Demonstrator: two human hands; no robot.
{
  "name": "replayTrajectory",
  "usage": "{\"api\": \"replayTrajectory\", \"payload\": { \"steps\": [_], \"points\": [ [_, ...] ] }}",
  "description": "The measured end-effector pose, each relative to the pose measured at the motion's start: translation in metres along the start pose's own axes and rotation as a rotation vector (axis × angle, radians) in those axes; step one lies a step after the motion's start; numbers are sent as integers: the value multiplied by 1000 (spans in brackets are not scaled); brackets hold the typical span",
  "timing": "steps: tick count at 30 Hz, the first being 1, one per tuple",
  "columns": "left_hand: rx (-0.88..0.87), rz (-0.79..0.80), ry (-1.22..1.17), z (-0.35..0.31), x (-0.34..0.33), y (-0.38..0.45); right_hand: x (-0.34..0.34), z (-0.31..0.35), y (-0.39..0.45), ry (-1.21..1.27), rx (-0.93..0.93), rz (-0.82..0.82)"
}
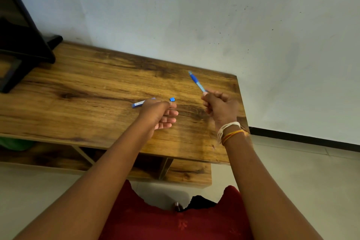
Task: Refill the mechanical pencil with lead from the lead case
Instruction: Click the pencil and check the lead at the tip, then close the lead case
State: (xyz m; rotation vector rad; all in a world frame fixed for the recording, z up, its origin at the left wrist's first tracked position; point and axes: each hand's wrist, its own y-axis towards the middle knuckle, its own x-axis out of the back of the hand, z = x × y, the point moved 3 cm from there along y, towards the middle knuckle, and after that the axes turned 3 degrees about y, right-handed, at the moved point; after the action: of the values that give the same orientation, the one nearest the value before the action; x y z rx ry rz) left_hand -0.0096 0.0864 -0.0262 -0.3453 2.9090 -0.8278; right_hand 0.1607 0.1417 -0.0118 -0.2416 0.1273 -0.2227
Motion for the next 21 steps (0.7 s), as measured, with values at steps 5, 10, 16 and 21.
{"api": "replayTrajectory", "payload": {
  "steps": [5,10,16,21],
  "points": [
    [-98,-101,103,0,4,4,-4,-8,-3,-638,277,-101],
    [-144,-135,154,0,11,8,-6,-16,0,-766,290,-161],
    [-316,-314,294,-6,32,8,-10,-24,0,-921,236,-144],
    [-450,-503,466,-4,46,8,-31,-15,-11,-976,454,-189]
  ]
}}
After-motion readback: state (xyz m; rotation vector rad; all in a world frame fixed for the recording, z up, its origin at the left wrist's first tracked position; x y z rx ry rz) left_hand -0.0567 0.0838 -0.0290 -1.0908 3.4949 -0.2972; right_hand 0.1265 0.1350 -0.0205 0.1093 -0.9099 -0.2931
